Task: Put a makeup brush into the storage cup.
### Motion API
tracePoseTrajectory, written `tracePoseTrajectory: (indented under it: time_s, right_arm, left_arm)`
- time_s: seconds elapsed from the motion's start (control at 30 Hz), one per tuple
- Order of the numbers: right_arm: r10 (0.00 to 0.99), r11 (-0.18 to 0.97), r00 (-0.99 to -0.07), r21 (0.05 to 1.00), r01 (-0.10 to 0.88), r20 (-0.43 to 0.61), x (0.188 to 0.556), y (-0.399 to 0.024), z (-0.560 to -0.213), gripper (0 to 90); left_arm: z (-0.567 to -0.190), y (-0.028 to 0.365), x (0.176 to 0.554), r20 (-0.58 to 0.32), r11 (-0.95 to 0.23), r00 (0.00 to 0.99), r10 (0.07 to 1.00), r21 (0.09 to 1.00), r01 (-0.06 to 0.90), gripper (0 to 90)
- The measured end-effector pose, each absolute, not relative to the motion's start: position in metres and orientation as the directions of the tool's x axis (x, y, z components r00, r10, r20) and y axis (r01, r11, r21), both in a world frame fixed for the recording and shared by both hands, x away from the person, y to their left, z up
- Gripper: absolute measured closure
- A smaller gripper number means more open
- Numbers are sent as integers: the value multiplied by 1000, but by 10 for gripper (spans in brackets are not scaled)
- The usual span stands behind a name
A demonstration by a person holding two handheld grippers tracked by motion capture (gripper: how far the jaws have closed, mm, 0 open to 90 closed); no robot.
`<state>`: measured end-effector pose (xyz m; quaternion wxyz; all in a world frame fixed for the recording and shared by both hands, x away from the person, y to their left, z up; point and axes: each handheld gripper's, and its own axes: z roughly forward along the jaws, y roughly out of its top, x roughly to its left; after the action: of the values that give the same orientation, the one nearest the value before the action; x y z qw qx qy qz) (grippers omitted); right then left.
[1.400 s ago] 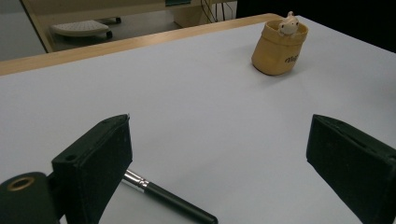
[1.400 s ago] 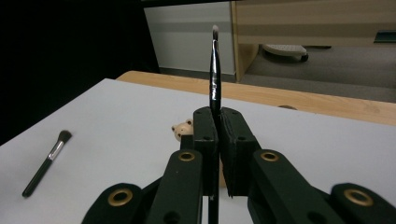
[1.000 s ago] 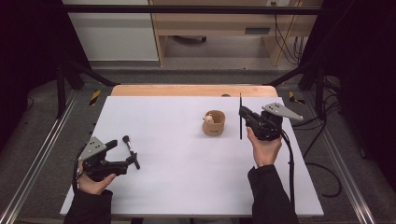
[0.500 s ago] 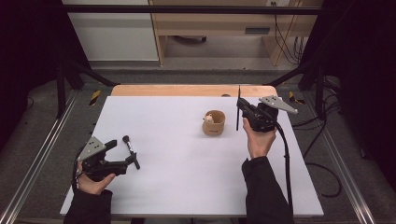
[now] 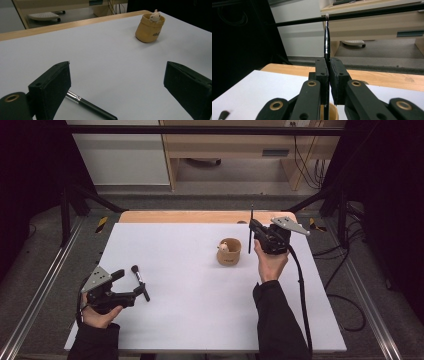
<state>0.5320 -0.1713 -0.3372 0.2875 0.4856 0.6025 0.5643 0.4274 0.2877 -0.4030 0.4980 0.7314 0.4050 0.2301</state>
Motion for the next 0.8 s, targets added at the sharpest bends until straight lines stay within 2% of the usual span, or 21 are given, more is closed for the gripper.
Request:
tracePoseTrajectory:
  time_s: [0.8]
  right_arm:
    - [911,-129,-350,956,263,219,563,-155,-346,859]
  left_arm:
    - [-403,288,427,-70,-173,569,819,917,361,66]
